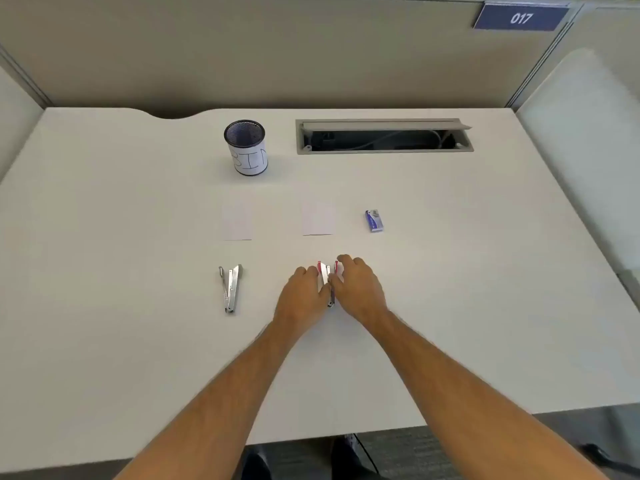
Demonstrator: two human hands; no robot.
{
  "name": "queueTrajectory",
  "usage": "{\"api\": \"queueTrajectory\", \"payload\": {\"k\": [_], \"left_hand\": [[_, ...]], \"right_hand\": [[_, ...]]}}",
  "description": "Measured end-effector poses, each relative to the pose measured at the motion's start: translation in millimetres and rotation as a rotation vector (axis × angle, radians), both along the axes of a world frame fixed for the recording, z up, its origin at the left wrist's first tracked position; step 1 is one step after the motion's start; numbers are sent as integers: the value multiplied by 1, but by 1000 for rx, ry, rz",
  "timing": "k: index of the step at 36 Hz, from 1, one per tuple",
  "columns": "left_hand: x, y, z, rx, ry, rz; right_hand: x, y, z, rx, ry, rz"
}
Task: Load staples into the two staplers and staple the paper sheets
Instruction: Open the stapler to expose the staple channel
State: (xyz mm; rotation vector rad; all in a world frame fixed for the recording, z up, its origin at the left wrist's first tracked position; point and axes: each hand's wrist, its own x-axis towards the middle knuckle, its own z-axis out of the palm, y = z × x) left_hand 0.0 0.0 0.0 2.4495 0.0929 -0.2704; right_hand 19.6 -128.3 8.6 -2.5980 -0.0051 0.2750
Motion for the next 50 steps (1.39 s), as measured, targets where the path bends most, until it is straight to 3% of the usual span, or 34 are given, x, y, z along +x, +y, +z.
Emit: {"api": "queueTrajectory", "payload": {"k": [13,21,25,30,34,41,50], "left_hand": [[2,-5,4,-8,85,37],[4,-20,9,188,135,59],[0,-21,9,182,118,73],[-9,-20,7,65,108,79],[-16,-15,5,-92,58,128],[-11,-4,16,-594,94,343],[12,12,28,-500,31,209]], "right_hand": [[3,0,3,39,26,-67],[4,0,-2,194,125,-163],[4,-4,-4,343,190,-278],[7,-10,-2,599,265,-409],[8,-15,0,827,315,-395],[9,-19,9,886,290,-246],[12,-11,17,744,231,-115]]}}
